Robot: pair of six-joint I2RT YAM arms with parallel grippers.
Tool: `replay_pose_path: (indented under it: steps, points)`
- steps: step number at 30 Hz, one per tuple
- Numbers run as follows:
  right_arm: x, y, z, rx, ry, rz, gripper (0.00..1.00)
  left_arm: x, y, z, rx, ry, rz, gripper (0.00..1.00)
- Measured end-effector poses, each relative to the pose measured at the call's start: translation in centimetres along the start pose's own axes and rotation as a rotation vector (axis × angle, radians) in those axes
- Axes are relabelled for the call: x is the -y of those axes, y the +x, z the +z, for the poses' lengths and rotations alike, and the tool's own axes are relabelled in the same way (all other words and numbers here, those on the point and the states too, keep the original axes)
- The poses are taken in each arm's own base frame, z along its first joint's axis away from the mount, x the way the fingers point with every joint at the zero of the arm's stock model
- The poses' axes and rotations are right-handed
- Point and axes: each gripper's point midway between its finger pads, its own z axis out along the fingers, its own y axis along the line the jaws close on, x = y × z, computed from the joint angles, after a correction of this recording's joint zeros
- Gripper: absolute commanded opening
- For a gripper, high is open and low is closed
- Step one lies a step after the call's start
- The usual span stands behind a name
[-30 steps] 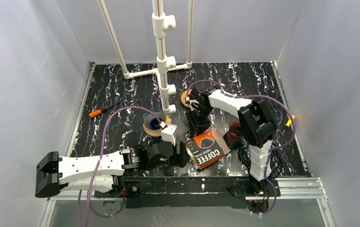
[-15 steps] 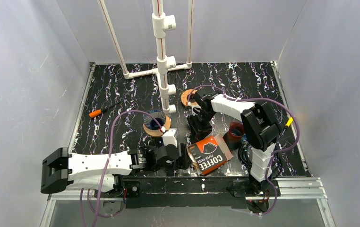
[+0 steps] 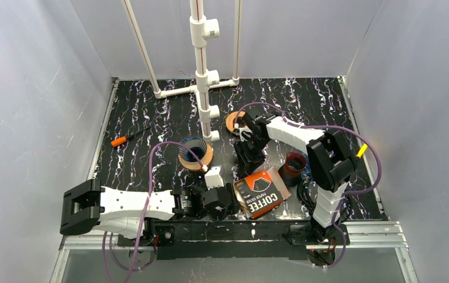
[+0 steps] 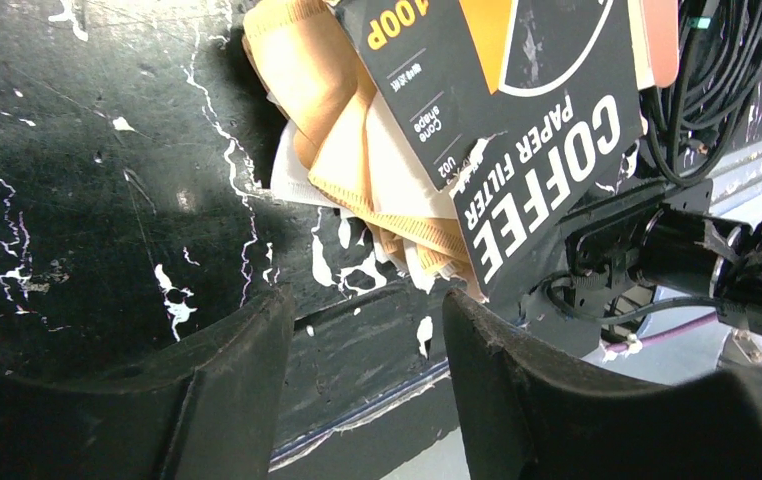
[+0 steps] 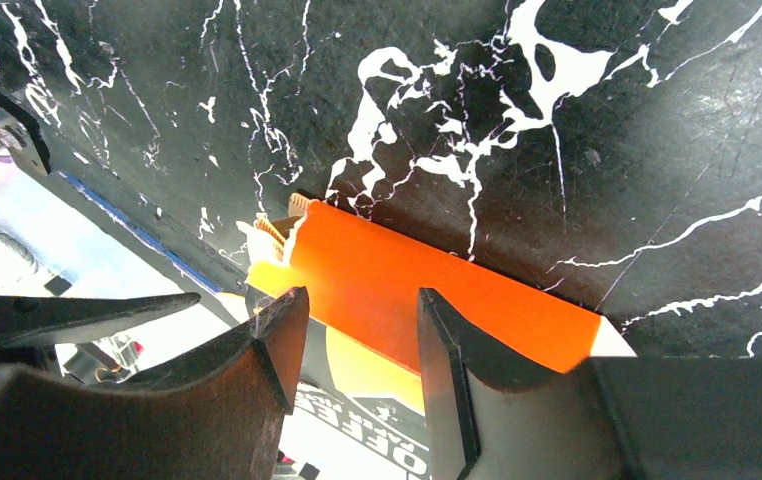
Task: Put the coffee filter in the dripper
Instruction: Pick up the coffee filter from the coffee filter holder.
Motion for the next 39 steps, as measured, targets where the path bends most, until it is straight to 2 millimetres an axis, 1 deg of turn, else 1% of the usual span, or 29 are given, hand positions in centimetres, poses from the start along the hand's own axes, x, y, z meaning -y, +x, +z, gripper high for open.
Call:
replay_pose_path:
  steps: [4,9,14,17,21,29,32,37,39]
  points:
    - [-0.3,0.1,-0.6,0.019,-0.004,-0.006,0.53,-0.1,-0.6,0.3,0.04,-0.015,-0.039,0.52]
    - [-0.5,0.1,-0.8,0.024,-0.008,-0.005,0.53,0.2,-1.8,0.7,0.107,-0.016,-0.1,0.48]
    - [-0.5,0.1,-0.8,0.024,-0.008,-0.002,0.53,0.4,-2.1,1.3,0.138,-0.019,-0.124,0.41]
    - [-0.5,0.1,-0.8,0.024,-0.008,-0.002,0.53,0.5,-2.3,1.5,0.151,-0.016,-0.144,0.32]
    - [-0.5,0.1,-0.8,0.024,-0.008,-0.002,0.53,1.1,-2.6,1.5,0.162,0.005,-0.172,0.29]
    - [-0.5,0.1,-0.8,0.024,-0.008,-0.002,0.53,1.5,-2.6,1.7,0.163,0.014,-0.203,0.29]
    - [-0.5,0.1,-0.8,0.023,-0.008,-0.002,0.53,1.2,-2.4,1.9,0.163,0.011,-0.212,0.29]
    - [-0.5,0.1,-0.8,0.024,-0.007,-0.002,0.53,0.1,-1.9,2.4,0.157,-0.016,-0.22,0.31]
    - [-0.5,0.1,-0.8,0.024,-0.007,-0.002,0.53,0.1,-1.9,2.4,0.158,-0.016,-0.227,0.31]
